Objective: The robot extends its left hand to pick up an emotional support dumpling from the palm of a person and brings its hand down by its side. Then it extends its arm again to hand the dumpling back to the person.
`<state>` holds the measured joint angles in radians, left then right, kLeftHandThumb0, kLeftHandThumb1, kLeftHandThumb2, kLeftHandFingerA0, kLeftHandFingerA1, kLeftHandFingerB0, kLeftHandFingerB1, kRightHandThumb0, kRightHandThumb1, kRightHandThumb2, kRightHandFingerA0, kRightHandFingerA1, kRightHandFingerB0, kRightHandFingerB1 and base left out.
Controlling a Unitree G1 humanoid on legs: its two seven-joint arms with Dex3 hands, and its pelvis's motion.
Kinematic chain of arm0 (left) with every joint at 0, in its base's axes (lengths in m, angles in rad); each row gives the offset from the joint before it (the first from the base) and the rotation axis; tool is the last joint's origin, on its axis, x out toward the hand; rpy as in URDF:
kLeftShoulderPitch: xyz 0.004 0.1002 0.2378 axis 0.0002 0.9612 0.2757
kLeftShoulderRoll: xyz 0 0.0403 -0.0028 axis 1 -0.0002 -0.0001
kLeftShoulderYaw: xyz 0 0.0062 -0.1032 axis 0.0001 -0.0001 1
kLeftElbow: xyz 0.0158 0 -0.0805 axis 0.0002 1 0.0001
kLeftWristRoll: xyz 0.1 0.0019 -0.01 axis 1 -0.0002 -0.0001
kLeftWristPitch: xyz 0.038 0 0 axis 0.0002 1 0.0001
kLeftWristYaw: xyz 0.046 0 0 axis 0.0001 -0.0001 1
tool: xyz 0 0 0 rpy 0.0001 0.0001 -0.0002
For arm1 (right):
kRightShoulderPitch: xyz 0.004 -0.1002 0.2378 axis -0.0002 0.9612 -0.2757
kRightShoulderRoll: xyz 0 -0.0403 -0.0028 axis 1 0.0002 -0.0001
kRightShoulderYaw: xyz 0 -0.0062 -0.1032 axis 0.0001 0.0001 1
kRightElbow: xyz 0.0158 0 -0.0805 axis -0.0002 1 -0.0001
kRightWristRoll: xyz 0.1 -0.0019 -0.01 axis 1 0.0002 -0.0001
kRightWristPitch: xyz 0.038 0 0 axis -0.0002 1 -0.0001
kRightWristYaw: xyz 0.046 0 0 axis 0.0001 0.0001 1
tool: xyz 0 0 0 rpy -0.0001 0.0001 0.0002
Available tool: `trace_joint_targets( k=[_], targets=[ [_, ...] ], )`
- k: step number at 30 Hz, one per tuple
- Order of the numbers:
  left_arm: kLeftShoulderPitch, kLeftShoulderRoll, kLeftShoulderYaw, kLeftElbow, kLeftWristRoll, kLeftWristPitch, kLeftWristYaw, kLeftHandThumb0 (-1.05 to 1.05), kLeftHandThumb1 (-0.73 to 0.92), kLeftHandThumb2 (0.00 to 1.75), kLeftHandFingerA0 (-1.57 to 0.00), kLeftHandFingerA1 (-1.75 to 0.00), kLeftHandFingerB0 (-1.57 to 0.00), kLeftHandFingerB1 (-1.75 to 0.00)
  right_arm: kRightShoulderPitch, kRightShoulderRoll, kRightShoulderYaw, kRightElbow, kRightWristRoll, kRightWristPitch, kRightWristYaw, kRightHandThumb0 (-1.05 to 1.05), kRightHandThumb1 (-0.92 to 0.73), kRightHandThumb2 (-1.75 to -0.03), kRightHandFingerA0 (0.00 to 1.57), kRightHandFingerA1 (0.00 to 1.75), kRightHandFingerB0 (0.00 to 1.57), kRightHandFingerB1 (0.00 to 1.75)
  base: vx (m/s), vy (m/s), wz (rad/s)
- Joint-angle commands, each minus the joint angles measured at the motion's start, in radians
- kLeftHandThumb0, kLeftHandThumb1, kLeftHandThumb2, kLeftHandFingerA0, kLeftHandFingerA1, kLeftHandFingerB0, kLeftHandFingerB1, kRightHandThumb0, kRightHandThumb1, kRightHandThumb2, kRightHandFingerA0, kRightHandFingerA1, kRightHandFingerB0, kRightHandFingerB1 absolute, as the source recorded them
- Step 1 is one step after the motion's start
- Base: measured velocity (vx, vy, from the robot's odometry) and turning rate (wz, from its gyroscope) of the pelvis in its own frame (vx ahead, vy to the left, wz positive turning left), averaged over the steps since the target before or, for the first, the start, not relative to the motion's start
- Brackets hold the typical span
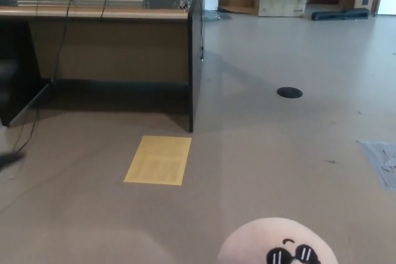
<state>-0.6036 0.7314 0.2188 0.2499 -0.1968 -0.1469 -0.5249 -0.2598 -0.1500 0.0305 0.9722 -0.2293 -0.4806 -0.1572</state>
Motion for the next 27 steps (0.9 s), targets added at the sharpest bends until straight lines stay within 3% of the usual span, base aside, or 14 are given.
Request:
trace_joint_targets(
  k=[1,2,3,4,5,6,11,12,13,23,24,25,26,27],
  targets=[
    [-0.394,0.161,-0.196,-0.212,-0.073,0.285,-0.368,-0.55,0.38,0.53,-0.02,-0.25,0.00,-0.26,-0.032,-0.020,-0.011,0.018,0.010,-0.065,-0.022,-0.58,-0.59,-0.89,0.63,0.64,0.29,0.47,0.00,0.000,0.00],
    [-0.429,0.159,-0.217,-0.225,-0.074,0.309,-0.380,-0.43,0.29,0.72,0.00,-0.21,0.00,-0.28,-0.034,-0.019,-0.010,0.020,0.009,-0.064,-0.022,-0.58,-0.59,-0.89,0.63,0.64,0.30,0.47,0.00,0.000,0.00],
    [-0.467,0.154,-0.239,-0.240,-0.076,0.334,-0.394,-0.43,0.29,0.72,0.00,-0.21,0.00,-0.28,-0.035,-0.018,-0.009,0.022,0.008,-0.065,-0.023,-0.58,-0.59,-0.89,0.63,0.64,0.30,0.47,0.00,0.000,0.00],
    [-0.562,0.130,-0.299,-0.267,-0.051,0.351,-0.430,-0.53,0.35,0.52,-0.11,-0.28,-0.01,-0.26,-0.033,-0.018,-0.005,0.018,0.002,-0.058,-0.027,-0.53,-0.72,-0.62,0.66,0.51,0.35,0.34,0.00,0.000,0.00],
    [-0.574,0.128,-0.308,-0.270,-0.049,0.355,-0.435,-0.53,0.35,0.52,-0.11,-0.28,-0.01,-0.26,-0.033,-0.018,-0.005,0.018,0.001,-0.057,-0.027,-0.53,-0.72,-0.62,0.66,0.51,0.35,0.34,0.00,0.000,0.00],
    [-0.603,0.114,-0.329,-0.276,-0.045,0.359,-0.446,-0.42,0.26,0.73,-0.01,-0.36,0.00,-0.29,-0.031,-0.018,-0.003,0.017,-0.001,-0.057,-0.030,-0.53,-0.72,-0.62,0.65,0.51,0.35,0.34,0.00,0.000,0.00],
    [-0.706,0.054,-0.474,-0.404,-0.050,0.406,-0.532,-0.54,0.30,0.77,0.00,-0.22,0.00,-0.16,-0.016,-0.019,0.002,0.012,-0.009,-0.062,-0.040,-0.53,-0.72,-0.62,0.65,0.51,0.35,0.34,0.00,0.000,0.00],
    [-0.736,0.052,-0.505,-0.425,-0.048,0.410,-0.566,-0.59,0.33,0.78,0.00,-0.18,0.00,-0.12,-0.020,-0.022,0.002,0.018,-0.011,-0.061,-0.042,-0.59,-0.59,-0.90,0.60,0.63,0.29,0.48,0.00,0.000,0.00],
    [-0.766,0.048,-0.536,-0.443,-0.043,0.406,-0.600,-0.66,0.38,0.80,0.00,-0.13,0.00,-0.05,-0.025,-0.025,0.002,0.019,-0.011,-0.055,-0.041,-0.59,-0.59,-0.91,0.60,0.64,0.29,0.48,0.00,0.000,0.00],
    [-0.972,-0.026,-0.753,-0.462,-0.020,0.539,-0.773,-0.64,0.39,0.83,0.00,-0.04,0.00,-0.06,-0.041,-0.030,0.008,0.018,-0.018,-0.055,-0.034,-0.61,-0.59,-0.90,0.57,0.60,0.29,0.48,0.00,0.000,0.00],
    [-0.995,-0.064,-0.794,-0.469,-0.013,0.556,-0.777,-0.61,0.38,0.83,0.00,-0.09,0.00,-0.05,-0.039,-0.026,0.008,0.022,-0.015,-0.055,-0.032,-0.55,-0.73,-0.62,0.62,0.48,0.34,0.34,0.00,0.000,0.00],
    [-1.009,-0.086,-0.817,-0.475,-0.009,0.568,-0.774,-0.83,0.34,0.60,0.00,-0.02,0.00,-0.03,-0.039,-0.023,0.006,0.023,-0.012,-0.053,-0.030,-0.59,-0.59,-0.89,0.57,0.61,0.28,0.47,0.00,0.000,0.00],
    [-1.014,-0.092,-0.824,-0.479,-0.008,0.575,-0.769,-0.83,0.34,0.60,0.00,-0.02,0.00,-0.03,-0.038,-0.021,0.004,0.022,-0.009,-0.051,-0.029,-0.59,-0.59,-0.89,0.57,0.61,0.28,0.47,0.00,0.000,0.00],
    [-1.015,-0.106,-0.831,-0.483,-0.008,0.576,-0.760,-0.83,0.34,0.57,0.00,0.00,0.00,0.00,-0.039,-0.021,0.008,0.023,-0.014,-0.050,-0.034,-0.54,-0.72,-0.62,0.61,0.49,0.31,0.34,0.00,0.000,0.00]
  ],
)
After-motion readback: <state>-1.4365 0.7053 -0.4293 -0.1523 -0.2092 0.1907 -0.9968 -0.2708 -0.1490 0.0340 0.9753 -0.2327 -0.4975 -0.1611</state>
